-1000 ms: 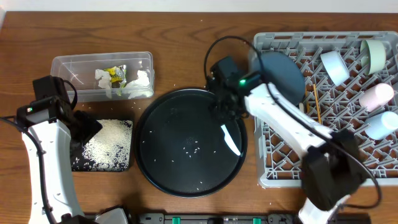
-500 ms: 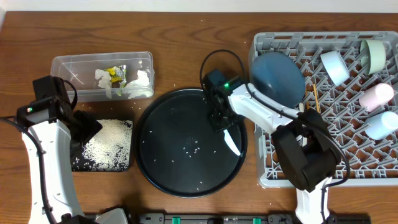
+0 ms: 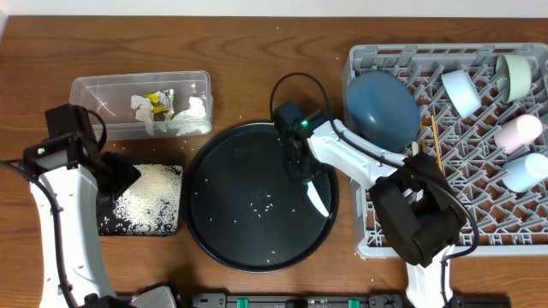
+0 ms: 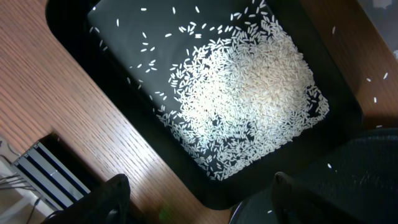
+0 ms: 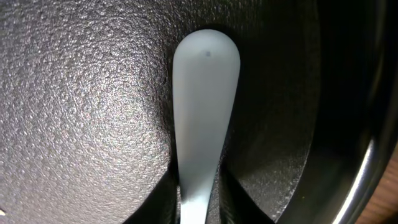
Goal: Sort waste into correct bins and load items into the dishwasher rack
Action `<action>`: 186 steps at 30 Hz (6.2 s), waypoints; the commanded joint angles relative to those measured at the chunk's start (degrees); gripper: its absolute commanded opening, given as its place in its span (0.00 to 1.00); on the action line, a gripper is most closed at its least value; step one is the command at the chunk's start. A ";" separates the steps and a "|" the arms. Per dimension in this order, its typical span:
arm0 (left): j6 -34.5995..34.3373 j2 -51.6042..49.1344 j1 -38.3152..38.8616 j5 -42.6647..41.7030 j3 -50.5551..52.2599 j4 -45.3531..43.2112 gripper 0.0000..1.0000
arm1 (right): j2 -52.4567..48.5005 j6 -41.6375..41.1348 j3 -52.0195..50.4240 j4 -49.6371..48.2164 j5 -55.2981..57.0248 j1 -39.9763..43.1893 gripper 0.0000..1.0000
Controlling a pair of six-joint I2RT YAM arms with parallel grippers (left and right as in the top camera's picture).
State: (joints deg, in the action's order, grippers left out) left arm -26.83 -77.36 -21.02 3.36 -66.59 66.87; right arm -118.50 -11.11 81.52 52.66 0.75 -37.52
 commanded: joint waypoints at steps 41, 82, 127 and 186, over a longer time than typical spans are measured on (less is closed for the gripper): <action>-0.28 -0.22 -0.35 0.09 0.26 0.15 0.74 | 32.61 5.05 1.90 12.94 9.77 26.14 0.01; -0.26 -0.22 -0.33 0.09 0.26 0.37 0.78 | 31.98 5.38 -12.90 7.32 9.40 35.28 0.26; 15.54 32.11 24.79 -2.23 6.56 -1.75 0.98 | 62.73 9.42 -23.93 -5.16 -9.18 40.65 0.99; 15.39 59.21 24.79 -2.27 10.56 -6.10 0.98 | 106.07 11.19 -55.06 -14.82 -8.07 40.50 0.99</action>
State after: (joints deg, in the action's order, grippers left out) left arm -10.72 -18.22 4.12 0.43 -56.51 60.82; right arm -15.29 -0.58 30.65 41.93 -5.80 3.36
